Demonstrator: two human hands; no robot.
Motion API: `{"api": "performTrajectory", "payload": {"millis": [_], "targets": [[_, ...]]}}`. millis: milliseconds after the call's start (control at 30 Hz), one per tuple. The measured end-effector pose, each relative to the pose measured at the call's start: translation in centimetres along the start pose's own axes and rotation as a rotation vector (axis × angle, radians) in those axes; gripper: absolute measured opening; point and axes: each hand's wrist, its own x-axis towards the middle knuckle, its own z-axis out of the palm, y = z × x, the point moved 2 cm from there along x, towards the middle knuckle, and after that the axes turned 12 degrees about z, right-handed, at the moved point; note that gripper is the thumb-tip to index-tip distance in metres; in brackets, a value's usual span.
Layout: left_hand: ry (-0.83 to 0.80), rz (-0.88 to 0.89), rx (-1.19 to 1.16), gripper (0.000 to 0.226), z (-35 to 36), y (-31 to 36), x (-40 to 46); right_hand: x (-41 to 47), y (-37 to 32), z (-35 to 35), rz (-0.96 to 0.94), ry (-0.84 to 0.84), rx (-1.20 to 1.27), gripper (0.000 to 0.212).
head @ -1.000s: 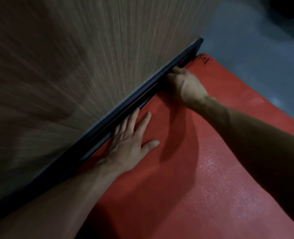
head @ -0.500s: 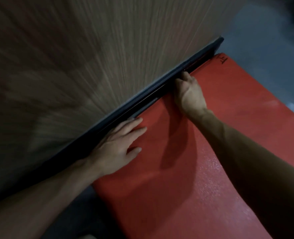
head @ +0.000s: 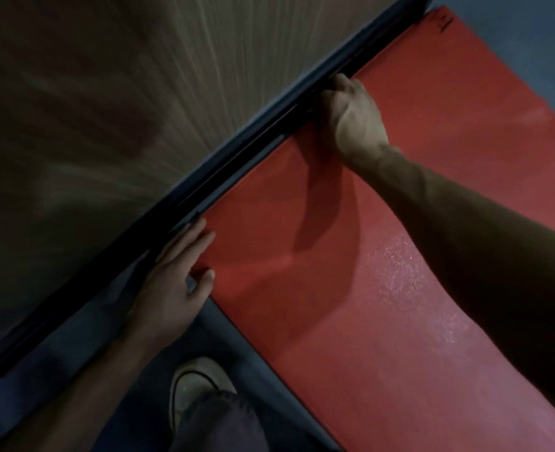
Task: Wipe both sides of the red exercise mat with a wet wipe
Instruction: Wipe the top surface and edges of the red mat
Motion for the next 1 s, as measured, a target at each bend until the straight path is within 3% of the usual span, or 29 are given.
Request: {"api": "performTrajectory", "payload": {"millis": [133,300,533,733,900,1000], "targets": [[0.050,-0.044,-0.014,0.049,-0.3,-0.7,-0.5,-1.2,-3.0,1.5,0.079,-0.013,0.050,0.023],[0.139,-0.194,-0.044,0.045,-1.7,-2.1,-1.9,-3.6,-5.8,1.9,-0.275,-0.140,-0.034,0.027],[0.137,-0.277,-0.054,0.046,-1.0,-2.3,-6.2,-3.9,-5.7,1.7,-0.046,-0.080,-0.172,0.028],[0.225,-0.332,-0.180,0.046,1.2,0.0,-7.7,-7.2,-9.3,1.0,-0.338,-0.160,-0.179,0.029],[0.207,-0.298,-0.297,0.046,2.5,0.3,-8.2,-5.9,-7.0,0.6,-0.240,-0.066,-0.163,0.030],[0.214,-0.357,-0.313,0.044,2.0,-0.8,-8.6,-8.6,-9.5,0.9,-0.256,-0.061,-0.033,0.033]]}}
